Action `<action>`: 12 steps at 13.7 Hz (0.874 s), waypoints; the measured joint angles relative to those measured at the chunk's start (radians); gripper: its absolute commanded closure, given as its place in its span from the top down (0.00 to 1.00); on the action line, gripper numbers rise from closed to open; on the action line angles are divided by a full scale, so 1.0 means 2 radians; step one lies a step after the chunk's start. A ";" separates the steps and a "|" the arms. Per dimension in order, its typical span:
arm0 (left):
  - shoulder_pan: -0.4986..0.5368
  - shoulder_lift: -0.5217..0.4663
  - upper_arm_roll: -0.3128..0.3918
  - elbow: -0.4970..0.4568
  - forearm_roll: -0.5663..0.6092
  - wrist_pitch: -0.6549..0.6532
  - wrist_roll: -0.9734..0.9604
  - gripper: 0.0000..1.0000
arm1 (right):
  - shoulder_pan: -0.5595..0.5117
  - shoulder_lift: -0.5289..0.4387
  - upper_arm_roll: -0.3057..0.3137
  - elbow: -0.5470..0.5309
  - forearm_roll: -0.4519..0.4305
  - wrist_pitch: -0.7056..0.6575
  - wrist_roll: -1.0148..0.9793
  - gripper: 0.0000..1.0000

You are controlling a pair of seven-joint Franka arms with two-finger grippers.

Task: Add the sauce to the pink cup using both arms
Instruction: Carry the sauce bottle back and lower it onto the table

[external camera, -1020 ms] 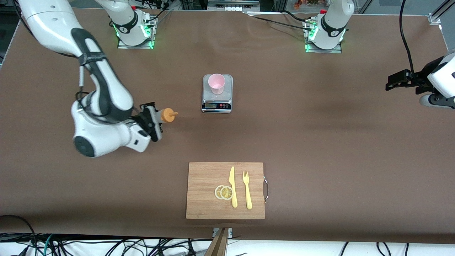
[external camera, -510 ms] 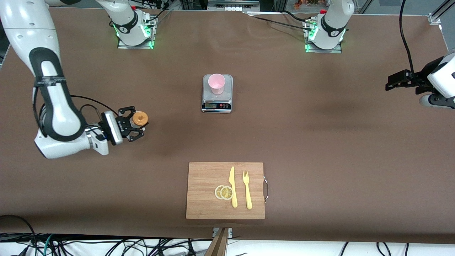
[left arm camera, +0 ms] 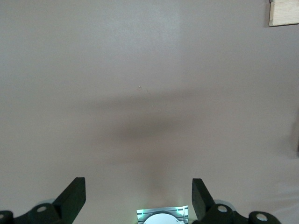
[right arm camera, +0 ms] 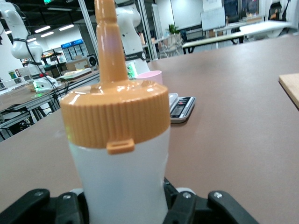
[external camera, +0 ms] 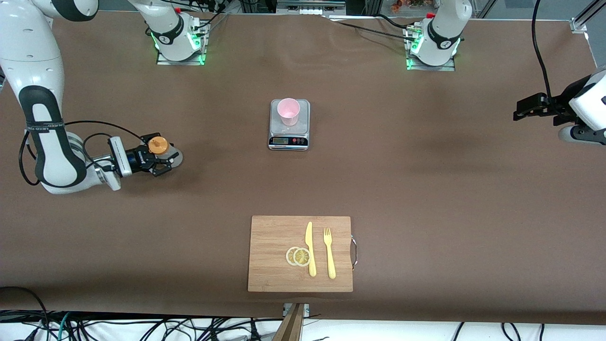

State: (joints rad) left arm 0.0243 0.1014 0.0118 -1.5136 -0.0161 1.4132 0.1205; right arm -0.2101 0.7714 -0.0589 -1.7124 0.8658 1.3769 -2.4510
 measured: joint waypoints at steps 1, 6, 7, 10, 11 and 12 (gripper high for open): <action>0.000 0.000 0.000 0.000 0.000 0.000 0.000 1.00 | -0.005 0.007 -0.007 -0.003 0.002 -0.004 -0.017 0.00; 0.000 0.000 0.000 0.000 0.000 0.000 0.000 1.00 | -0.013 0.035 -0.012 -0.004 0.017 -0.007 -0.042 1.00; 0.000 0.000 0.000 0.000 0.000 0.000 0.000 1.00 | -0.013 0.036 -0.012 -0.004 0.017 -0.007 -0.042 1.00; 0.000 0.000 0.000 0.000 0.000 0.000 0.000 1.00 | -0.013 0.035 -0.015 -0.001 0.017 -0.011 -0.041 1.00; 0.000 0.000 0.000 0.000 0.000 0.000 0.000 1.00 | -0.013 0.035 -0.016 0.000 0.017 -0.012 -0.041 1.00; 0.000 0.000 0.000 0.000 0.000 0.000 0.000 1.00 | -0.013 0.035 -0.020 0.001 0.017 -0.012 -0.040 1.00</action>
State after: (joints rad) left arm 0.0243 0.1015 0.0118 -1.5128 -0.0161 1.4133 0.1205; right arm -0.2358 0.8407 -0.0987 -1.7110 0.9007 1.3527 -2.5304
